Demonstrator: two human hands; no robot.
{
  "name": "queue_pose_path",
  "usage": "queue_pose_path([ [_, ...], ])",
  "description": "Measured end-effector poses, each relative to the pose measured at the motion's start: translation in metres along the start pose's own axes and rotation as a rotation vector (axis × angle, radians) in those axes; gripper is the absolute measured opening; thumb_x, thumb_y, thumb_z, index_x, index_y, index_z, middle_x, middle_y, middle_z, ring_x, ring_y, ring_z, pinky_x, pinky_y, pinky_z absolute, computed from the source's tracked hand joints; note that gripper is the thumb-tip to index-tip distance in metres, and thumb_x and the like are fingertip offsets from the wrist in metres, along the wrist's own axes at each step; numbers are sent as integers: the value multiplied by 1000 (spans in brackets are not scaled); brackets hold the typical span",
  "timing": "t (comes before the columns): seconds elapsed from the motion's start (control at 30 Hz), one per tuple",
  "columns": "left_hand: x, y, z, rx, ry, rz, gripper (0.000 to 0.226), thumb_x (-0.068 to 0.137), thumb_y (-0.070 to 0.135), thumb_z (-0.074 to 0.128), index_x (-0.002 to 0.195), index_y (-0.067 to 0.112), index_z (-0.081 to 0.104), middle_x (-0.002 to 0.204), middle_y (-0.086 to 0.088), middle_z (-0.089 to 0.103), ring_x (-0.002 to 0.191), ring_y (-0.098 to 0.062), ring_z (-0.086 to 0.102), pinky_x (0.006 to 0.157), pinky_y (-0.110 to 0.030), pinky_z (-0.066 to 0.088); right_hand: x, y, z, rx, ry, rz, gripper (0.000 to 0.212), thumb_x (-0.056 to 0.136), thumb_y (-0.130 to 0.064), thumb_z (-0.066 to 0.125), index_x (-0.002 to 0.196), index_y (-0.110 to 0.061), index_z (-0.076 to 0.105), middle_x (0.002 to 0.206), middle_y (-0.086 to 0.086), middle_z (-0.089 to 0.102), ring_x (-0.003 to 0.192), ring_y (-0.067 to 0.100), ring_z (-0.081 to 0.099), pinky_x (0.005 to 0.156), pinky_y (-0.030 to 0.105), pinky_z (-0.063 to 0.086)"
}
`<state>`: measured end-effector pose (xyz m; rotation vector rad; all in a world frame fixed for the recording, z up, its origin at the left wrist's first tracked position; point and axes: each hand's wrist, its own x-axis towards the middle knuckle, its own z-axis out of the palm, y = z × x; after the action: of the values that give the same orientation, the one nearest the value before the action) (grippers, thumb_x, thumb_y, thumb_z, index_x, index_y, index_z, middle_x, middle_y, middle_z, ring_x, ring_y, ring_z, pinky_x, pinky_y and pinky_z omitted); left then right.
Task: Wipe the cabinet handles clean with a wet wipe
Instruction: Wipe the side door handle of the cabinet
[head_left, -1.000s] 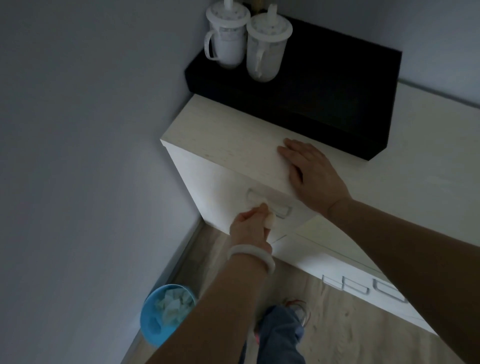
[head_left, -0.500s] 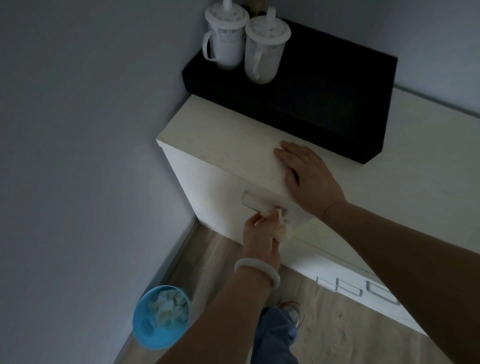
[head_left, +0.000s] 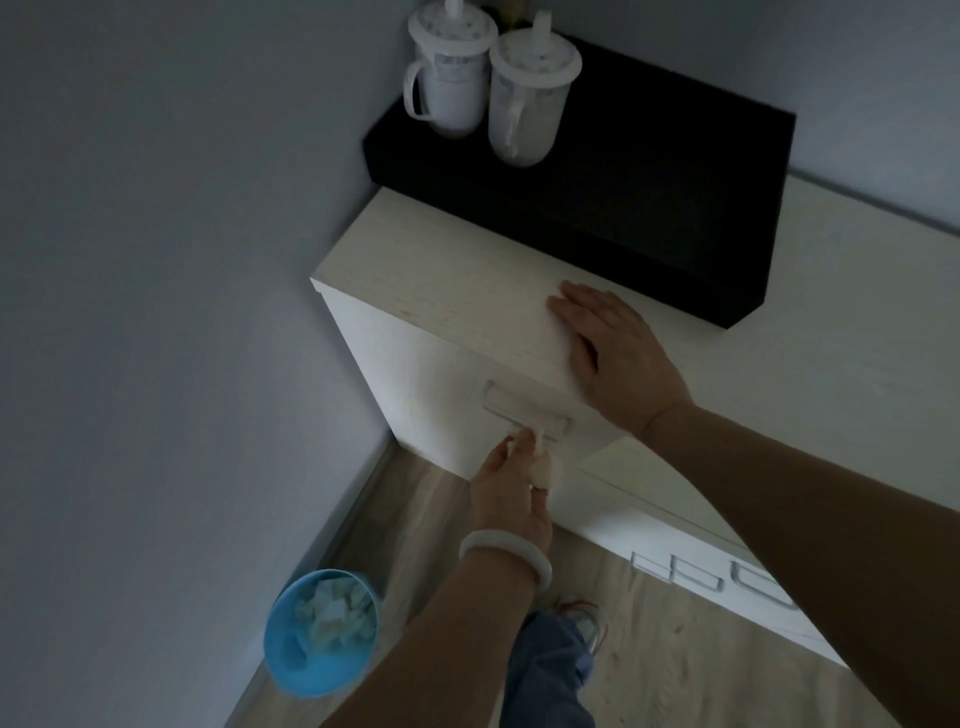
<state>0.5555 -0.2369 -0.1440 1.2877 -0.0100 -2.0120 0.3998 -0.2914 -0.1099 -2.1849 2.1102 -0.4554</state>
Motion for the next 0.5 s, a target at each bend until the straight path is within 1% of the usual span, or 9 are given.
queue_pose_path([
  [0.1,-1,-3,8,-45,2,-137,35,95,27,62,127,15,59,122,-10,56,118,-30,53,85,-44,57,0,-1,1,0,-8,0,47,99,-18,41,145,-19,41,153,2,37,141,14,32,120,29,12],
  [0.17,-1,-5,14,-76,-23,-140,35,96,26,60,129,14,57,126,-12,56,120,-31,53,88,-46,57,0,-1,1,0,-2,-4,46,99,-19,41,145,-19,41,153,2,37,141,14,32,120,30,13],
  [0.23,-1,-9,15,-77,-49,-95,29,97,23,58,122,9,60,121,-10,61,115,-26,59,92,-41,55,0,0,1,-2,0,-3,46,99,-19,41,145,-20,41,152,1,37,141,14,32,120,31,14],
  [0.3,-2,-13,15,-104,-86,-78,18,98,17,55,108,5,65,109,-9,67,106,-21,64,100,-38,51,-1,-1,1,-2,-4,1,46,100,-20,40,145,-20,41,153,1,37,141,14,31,120,30,14],
  [0.37,-1,-15,16,-108,-112,-53,16,99,10,51,100,3,66,99,-7,70,97,-17,66,104,-35,47,0,-1,1,6,4,-6,45,100,-19,41,145,-19,42,152,2,38,141,14,32,120,30,14],
  [0.43,2,-15,14,-81,-155,-33,18,100,7,49,96,2,67,91,-5,73,86,-12,69,97,-29,51,-1,-1,0,17,15,-9,45,99,-17,42,144,-18,43,152,3,39,140,15,33,120,30,14],
  [0.5,4,-9,11,-16,-220,-29,19,100,4,46,94,1,64,71,2,68,64,-4,64,82,-21,52,-1,-2,0,24,21,-9,45,99,-16,42,144,-17,44,151,3,39,140,16,34,119,29,13],
])
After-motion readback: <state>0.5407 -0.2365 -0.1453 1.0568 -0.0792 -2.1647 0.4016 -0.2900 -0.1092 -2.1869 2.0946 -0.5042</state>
